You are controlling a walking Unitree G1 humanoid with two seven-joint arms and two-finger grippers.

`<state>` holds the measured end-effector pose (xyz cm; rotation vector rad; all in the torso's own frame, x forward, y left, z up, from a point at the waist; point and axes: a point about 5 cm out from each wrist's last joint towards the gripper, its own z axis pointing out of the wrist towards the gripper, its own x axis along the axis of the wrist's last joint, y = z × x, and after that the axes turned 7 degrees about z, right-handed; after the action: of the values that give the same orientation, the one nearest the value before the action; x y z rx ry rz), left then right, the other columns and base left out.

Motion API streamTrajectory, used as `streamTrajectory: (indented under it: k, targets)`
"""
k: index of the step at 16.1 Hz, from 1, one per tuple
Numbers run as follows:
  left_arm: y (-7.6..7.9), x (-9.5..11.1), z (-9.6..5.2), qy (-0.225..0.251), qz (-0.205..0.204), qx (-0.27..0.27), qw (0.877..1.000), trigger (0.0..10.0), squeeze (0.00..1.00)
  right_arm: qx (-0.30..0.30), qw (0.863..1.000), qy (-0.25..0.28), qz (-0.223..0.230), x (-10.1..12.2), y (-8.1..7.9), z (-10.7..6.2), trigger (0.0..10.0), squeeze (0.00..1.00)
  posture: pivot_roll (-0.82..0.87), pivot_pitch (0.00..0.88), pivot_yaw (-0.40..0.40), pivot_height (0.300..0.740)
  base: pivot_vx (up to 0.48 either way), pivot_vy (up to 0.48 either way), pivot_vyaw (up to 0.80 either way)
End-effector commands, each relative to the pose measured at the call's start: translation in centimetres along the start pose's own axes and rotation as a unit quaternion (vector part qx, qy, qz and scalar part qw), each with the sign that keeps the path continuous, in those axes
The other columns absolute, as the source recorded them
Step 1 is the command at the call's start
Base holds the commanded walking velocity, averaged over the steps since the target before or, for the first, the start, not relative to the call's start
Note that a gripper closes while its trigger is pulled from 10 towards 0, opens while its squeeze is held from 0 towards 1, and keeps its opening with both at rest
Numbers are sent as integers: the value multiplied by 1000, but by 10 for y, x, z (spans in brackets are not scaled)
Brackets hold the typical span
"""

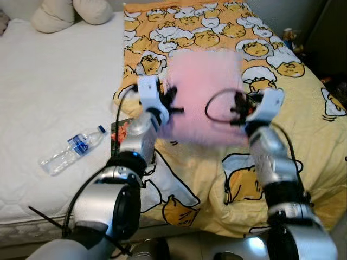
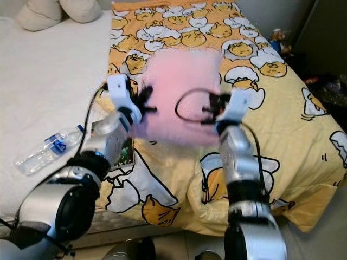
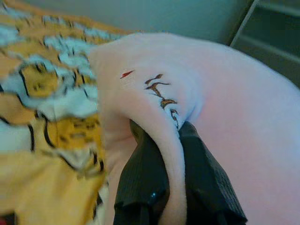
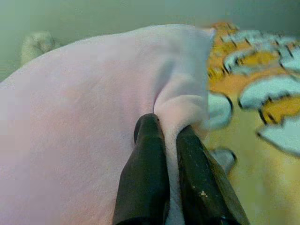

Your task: Clean up the room

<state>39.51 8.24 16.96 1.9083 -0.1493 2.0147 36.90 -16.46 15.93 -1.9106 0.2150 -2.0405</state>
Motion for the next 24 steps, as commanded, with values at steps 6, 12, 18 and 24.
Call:
streamTrajectory:
  k: [6, 12, 18, 24]
  targets:
    - [-25, 6, -10, 29, 43, 68, 996, 0, 0, 28, 1000, 3, -11, 5, -7, 13, 0, 0, -27, 0, 3, 740, 0, 0, 725]
    - [-30, 8, -11, 24, 96, 67, 993, 0, 0, 26, 999, -5, -18, -7, -6, 11, 0, 0, -24, 0, -1, 740, 0, 160, 433]
    - [-26, 3, -11, 12, 96, 56, 994, 0, 0, 20, 1000, 2, -22, -10, -4, 9, 0, 0, -36, 0, 5, 740, 0, 480, 0]
    - [-26, 5, -9, 16, 84, 65, 994, 0, 0, 31, 999, 14, -33, -4, -8, 13, 0, 0, -29, 0, -4, 740, 0, 480, 0]
